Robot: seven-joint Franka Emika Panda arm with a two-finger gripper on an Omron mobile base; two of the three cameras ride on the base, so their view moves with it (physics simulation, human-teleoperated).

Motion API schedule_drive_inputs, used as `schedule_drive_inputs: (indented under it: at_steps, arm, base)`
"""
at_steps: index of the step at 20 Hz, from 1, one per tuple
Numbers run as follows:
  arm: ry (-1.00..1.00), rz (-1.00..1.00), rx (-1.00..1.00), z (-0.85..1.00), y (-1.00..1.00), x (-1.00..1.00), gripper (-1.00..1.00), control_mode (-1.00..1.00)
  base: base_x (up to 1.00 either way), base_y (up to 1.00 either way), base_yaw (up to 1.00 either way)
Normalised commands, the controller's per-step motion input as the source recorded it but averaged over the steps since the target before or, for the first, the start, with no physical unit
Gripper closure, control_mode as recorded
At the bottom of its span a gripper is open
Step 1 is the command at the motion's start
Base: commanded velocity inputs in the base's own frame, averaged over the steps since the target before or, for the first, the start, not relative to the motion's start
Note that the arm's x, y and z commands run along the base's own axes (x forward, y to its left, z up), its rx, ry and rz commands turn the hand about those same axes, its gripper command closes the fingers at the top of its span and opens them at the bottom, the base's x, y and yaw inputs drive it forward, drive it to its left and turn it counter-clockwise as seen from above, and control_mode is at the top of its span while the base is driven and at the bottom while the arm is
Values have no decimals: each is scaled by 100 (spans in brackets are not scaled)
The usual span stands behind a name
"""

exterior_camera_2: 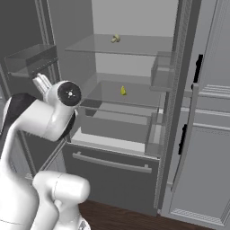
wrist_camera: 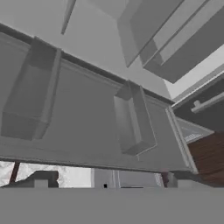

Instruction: Grab a lemon wedge from the fridge and one ice cube from the ice bowl, and put them in the glass of lemonade.

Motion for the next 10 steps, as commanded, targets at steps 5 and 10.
schedule_drive_inputs:
  at_steps: [5,10]
  arm:
    - [28,-37,-39,3,-76,-43,-100,-100]
    - [25,-32,-37,9,-71,-61,-100,-100]
  base:
    - [0,0,0]
    - [0,0,0]
